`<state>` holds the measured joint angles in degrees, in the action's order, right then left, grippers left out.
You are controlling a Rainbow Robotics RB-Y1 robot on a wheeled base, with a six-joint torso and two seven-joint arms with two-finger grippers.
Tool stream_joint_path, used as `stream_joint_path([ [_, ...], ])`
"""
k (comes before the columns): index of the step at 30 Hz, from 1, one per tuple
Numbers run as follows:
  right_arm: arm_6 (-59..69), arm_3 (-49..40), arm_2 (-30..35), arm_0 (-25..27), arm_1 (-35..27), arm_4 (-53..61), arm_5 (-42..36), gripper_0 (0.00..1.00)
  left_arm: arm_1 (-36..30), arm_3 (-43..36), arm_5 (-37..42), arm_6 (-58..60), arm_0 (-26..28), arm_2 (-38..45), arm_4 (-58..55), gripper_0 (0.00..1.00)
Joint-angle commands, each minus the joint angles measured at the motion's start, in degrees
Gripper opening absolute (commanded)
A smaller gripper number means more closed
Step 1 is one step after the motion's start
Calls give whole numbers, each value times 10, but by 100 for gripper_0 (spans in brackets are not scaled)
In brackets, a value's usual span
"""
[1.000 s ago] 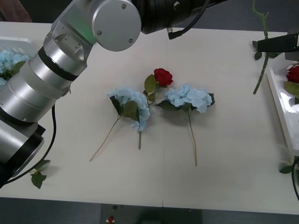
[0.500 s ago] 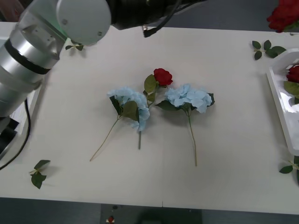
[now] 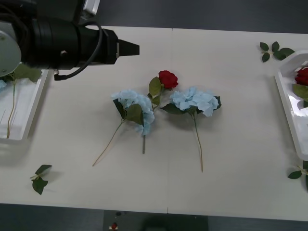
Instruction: Put the red flowers into the right box and the blue flowers into the left box
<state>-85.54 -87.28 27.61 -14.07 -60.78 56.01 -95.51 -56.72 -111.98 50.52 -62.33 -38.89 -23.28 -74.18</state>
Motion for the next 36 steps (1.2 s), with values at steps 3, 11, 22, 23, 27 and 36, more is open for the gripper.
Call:
stream_joint_path([
  [3, 4, 73, -28, -8, -14, -4, 84, 0, -68, -13, 0, -82, 58, 7, -4, 100],
  [11, -7, 118, -89, -9, -14, -12, 199, 0, -92, 20, 1, -196, 107, -18, 2, 100],
  [22, -20, 129, -121, -7, -6, -12, 252, 45, -57, 94, 0, -291, 90, -102, 18, 100],
  [23, -21, 129, -121, -7, -6, -12, 252, 61, -52, 99, 0, -292, 87, -107, 20, 100],
  [27, -31, 128, -121, -7, -5, -1, 252, 100, -21, 128, 0, -295, 48, -156, 37, 100],
  [36, -53, 33, -121, 7, -4, 89, 212, 100, 52, 193, -1, -295, -6, -211, 76, 100],
])
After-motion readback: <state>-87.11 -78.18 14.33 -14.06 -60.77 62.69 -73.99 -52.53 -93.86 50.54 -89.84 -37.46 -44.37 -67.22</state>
